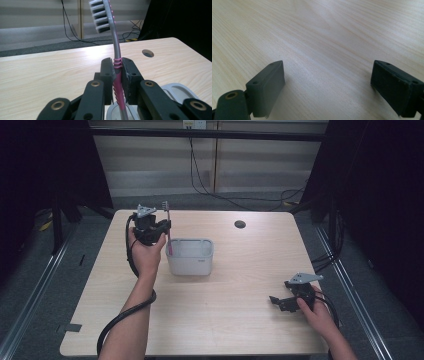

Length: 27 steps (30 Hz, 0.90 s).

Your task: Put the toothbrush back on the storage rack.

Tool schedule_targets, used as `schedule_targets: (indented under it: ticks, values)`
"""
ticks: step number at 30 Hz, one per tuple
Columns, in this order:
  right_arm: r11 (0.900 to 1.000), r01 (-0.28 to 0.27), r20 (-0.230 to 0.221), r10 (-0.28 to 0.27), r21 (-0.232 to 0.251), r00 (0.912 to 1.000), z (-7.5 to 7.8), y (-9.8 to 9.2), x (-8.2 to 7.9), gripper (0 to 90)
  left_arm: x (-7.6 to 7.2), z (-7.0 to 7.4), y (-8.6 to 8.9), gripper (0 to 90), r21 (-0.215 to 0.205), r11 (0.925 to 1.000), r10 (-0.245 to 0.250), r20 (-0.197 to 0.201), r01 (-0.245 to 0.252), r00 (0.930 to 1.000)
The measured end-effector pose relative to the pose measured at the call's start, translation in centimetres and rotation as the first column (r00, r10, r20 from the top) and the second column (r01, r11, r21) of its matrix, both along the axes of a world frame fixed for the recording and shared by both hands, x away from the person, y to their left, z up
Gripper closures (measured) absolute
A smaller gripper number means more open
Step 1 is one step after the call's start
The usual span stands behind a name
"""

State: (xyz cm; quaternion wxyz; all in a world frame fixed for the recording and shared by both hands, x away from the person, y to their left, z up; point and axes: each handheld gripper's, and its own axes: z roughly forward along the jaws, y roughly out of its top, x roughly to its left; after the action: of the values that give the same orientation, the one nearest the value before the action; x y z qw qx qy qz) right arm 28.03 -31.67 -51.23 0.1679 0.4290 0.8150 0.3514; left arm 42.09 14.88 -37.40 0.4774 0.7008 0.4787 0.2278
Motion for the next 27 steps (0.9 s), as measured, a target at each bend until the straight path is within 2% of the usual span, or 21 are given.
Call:
schedule_targets:
  ticks: [8,19,27]
  values:
    - [1.0,0.0,0.0,0.0,0.0,1.0,0.0,0.0,0.0,11.3,-0.1,-0.4,0.2,80.4,0.005,1.0,0.005,-0.005,-0.005,1.0]
    - [1.0,-0.001,0.001,0.001,0.0,1.0,0.0,0.0,0.0,11.3,-0.4,-0.9,0.3,80.4,-0.01,0.9999,0.007,-0.008,-0.007,0.9999]
    - [1.0,-0.001,0.0,0.001,0.0,1.0,0.0,0.0,0.0,11.4,-0.8,-1.2,0.5,80.4,0.001,1.0,0.005,-0.003,-0.005,1.0]
